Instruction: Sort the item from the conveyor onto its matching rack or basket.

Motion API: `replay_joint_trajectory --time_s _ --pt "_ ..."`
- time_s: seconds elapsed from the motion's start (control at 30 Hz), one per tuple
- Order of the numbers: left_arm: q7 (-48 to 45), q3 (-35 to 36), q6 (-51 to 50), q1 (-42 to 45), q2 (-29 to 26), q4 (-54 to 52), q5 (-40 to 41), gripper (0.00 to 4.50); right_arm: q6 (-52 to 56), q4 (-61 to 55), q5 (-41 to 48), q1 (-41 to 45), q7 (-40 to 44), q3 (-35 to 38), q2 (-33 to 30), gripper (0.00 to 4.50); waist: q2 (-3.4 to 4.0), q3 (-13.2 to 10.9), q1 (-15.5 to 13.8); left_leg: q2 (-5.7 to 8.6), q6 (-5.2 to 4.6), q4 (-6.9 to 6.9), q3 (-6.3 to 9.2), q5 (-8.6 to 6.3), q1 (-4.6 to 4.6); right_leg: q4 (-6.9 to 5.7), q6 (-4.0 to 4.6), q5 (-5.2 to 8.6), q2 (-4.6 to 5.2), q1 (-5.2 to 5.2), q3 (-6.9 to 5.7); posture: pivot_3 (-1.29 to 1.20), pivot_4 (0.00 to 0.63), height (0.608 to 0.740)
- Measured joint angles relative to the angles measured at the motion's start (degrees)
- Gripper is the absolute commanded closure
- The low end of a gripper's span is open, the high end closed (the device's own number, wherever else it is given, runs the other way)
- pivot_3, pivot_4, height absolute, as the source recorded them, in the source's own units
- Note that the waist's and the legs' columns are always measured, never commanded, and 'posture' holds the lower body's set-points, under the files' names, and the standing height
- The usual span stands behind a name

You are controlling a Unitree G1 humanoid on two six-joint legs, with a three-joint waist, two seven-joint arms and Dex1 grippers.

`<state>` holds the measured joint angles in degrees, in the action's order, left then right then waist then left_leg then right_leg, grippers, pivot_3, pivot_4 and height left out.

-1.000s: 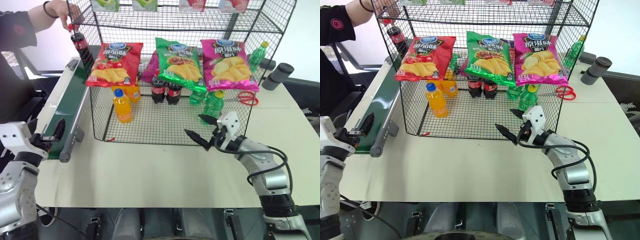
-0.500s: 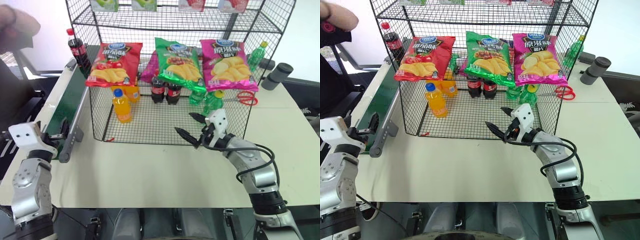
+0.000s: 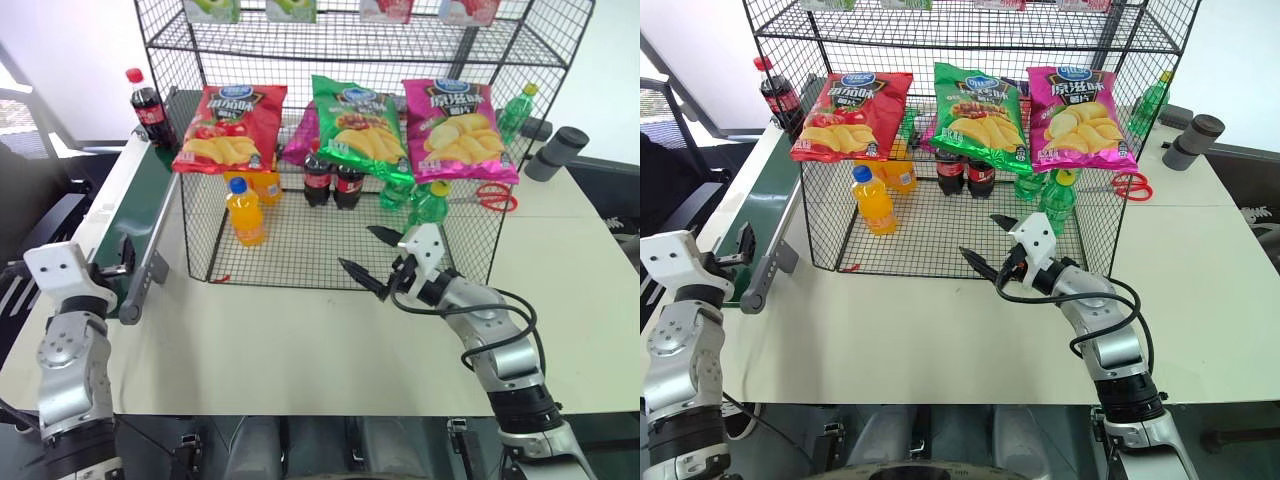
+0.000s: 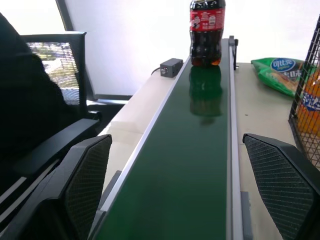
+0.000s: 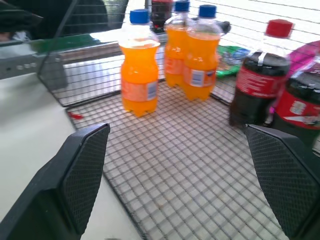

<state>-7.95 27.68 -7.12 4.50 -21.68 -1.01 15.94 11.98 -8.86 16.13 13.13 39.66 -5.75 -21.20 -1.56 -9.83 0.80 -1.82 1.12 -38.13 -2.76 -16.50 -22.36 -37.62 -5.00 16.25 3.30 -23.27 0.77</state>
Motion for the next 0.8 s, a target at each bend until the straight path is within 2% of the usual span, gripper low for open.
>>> replay_joint_trajectory --time_s 0.43,0.8 --pt "0.06 -1.66 1.51 0.48 0.54 1.25 -0.57 0.0 0.02 0.14 1.96 -0.72 2.8 -0.02 0.99 0.04 0.0 0.0 0.02 -0.01 0.0 0.0 0.01 0.0 0.0 -0.01 0.0 0.0 0.01 -0.01 -0.01 0.0 0.15 0.74" --pt "-0.03 -1.74 2.73 0.82 0.52 3.51 -0.77 0.0 2.09 -3.94 8.33 -1.16 7.83 -0.28 0.95 0.04 0.0 0.0 0.0 0.0 0.0 0.0 0.02 0.0 0.0 -0.01 0.0 0.0 0.05 0.0 -0.03 0.0 0.15 0.74"
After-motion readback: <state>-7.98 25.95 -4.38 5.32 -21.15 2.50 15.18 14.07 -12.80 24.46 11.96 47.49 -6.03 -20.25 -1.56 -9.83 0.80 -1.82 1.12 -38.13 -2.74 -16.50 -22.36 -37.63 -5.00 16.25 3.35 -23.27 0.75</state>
